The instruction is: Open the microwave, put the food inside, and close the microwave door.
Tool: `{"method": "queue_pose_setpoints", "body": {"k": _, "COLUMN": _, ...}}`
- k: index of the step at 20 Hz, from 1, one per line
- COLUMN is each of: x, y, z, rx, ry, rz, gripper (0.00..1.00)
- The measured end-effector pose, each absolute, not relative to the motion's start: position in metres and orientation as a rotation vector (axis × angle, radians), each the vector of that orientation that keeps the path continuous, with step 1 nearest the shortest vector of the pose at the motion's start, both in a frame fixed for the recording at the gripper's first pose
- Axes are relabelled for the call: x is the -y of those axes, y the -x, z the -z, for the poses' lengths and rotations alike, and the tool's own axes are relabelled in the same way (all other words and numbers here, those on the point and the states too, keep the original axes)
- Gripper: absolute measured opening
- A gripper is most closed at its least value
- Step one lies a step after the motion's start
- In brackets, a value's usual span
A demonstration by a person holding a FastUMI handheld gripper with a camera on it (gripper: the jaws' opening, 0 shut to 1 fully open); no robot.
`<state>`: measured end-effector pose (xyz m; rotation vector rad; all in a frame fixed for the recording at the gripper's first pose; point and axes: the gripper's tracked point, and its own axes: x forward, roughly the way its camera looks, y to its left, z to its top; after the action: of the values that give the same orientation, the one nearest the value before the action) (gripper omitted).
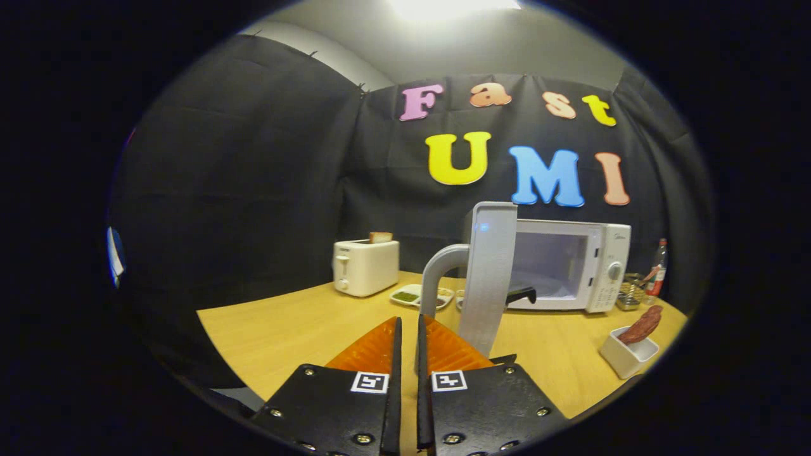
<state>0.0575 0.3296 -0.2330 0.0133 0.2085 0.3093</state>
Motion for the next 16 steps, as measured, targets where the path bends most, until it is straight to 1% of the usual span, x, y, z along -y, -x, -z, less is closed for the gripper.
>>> {"method": "queue_pose_setpoints", "body": {"k": 1, "x": -0.323, "y": -0.053, "z": 0.227, "rx": -0.205, "ry": -0.015, "rz": -0.311, "gripper": 0.04}}
{"method": "queue_pose_setpoints", "body": {"k": 4, "x": -0.302, "y": -0.051, "z": 0.218, "rx": -0.187, "ry": -0.043, "rz": -0.312, "gripper": 0.04}}
{"method": "queue_pose_setpoints", "body": {"k": 8, "x": -0.267, "y": -0.049, "z": 0.208, "rx": -0.197, "ry": -0.094, "rz": -0.355, "gripper": 0.05}}
{"method": "queue_pose_setpoints", "body": {"k": 10, "x": -0.244, "y": -0.049, "z": 0.201, "rx": -0.191, "ry": -0.136, "rz": -0.375, "gripper": 0.37}}
{"method": "queue_pose_setpoints", "body": {"k": 11, "x": -0.224, "y": -0.051, "z": 0.201, "rx": -0.198, "ry": -0.148, "rz": -0.362, "gripper": 0.6}}
{"method": "queue_pose_setpoints", "body": {"k": 12, "x": -0.203, "y": -0.055, "z": 0.204, "rx": -0.213, "ry": -0.153, "rz": -0.333, "gripper": 0.68}}
{"method": "queue_pose_setpoints", "body": {"k": 14, "x": -0.162, "y": -0.066, "z": 0.214, "rx": -0.242, "ry": -0.162, "rz": -0.256, "gripper": 0.92}}
{"method": "queue_pose_setpoints", "body": {"k": 15, "x": -0.14, "y": -0.069, "z": 0.218, "rx": -0.252, "ry": -0.165, "rz": -0.218, "gripper": 0.96}}
{"method": "queue_pose_setpoints", "body": {"k": 16, "x": -0.121, "y": -0.073, "z": 0.219, "rx": -0.254, "ry": -0.171, "rz": -0.19, "gripper": 0.96}}
